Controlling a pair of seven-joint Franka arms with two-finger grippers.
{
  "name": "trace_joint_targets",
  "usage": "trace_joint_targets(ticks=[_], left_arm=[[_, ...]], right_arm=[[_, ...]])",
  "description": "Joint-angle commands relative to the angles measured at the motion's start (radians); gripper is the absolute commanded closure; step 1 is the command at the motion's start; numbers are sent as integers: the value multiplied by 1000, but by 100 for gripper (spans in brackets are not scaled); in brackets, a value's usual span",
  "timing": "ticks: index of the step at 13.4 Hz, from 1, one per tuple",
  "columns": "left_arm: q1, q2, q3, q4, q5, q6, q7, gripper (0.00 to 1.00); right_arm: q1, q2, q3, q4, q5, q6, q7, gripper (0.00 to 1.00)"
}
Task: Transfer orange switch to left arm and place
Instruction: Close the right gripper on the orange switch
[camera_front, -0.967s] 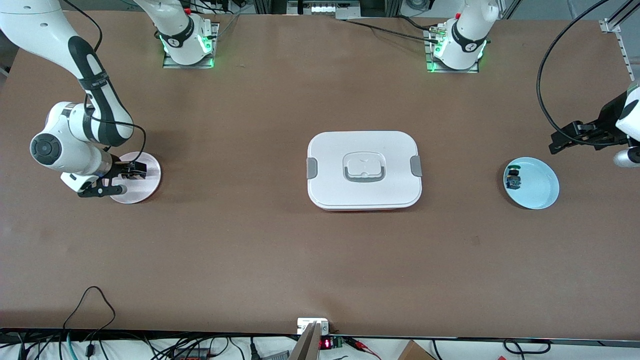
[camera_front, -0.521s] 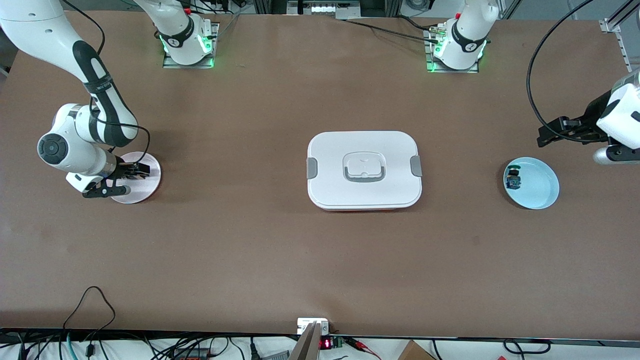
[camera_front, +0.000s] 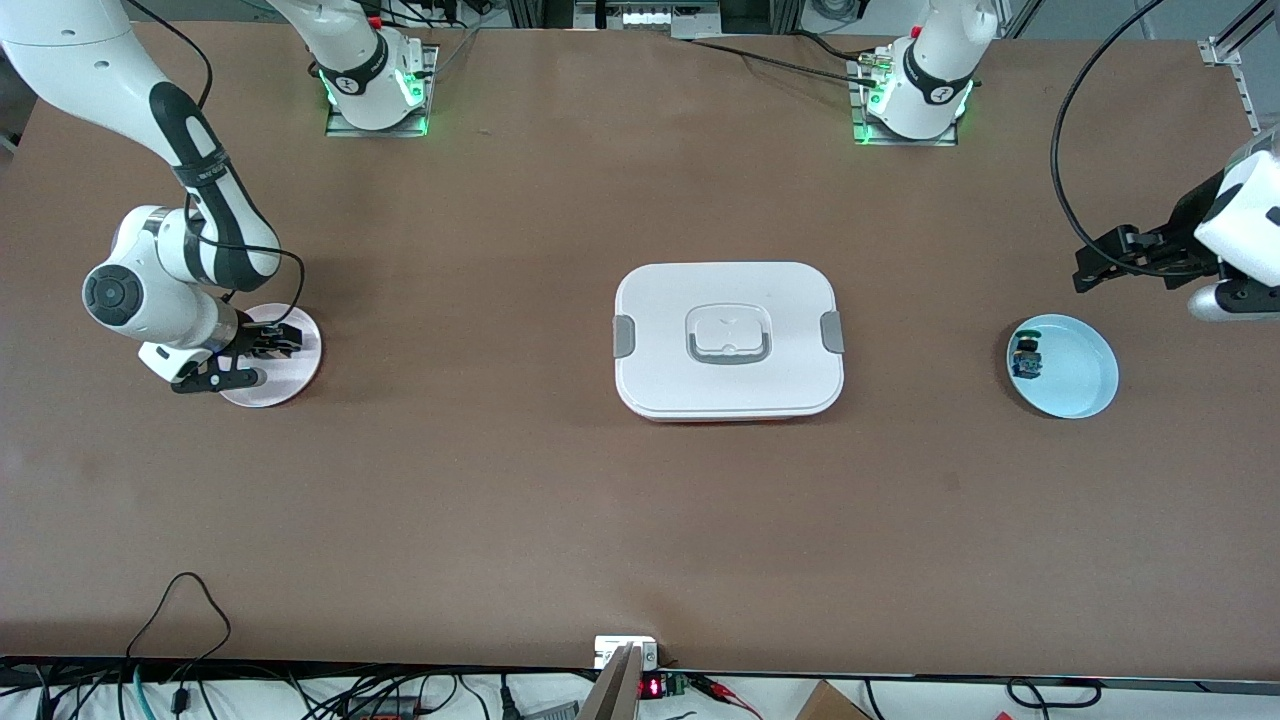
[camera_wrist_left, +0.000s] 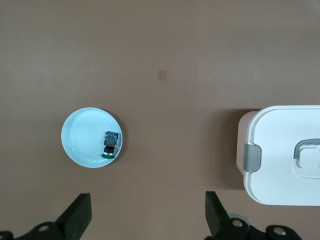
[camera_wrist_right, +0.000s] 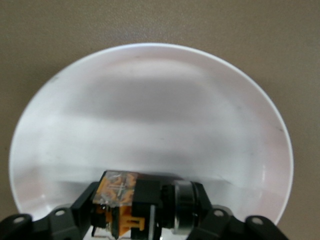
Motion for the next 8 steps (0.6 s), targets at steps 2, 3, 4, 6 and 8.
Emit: trace_joint_targets(ticks=[2,3,4,6,8], left_arm=[[-7,23,1,37,8,-52,10,0],[-3,23,4,39,4,-70,13,0],[-3,20,4,40,4,-74,11,0],[17,17,10,43,-121,-128,20,0],[109,25,16,43,-379,-188,68,0]], right_arm=[[-11,-17,16,-2,-1,-35,-20,99],[-11,-26,19,2,-1,-49,-20,99],[-9,-34,19,7,-1,-72,-21,99],[-9,-52,37,53,16,-163,-21,100],[-6,-80,59,125,39,-272,-21,100]])
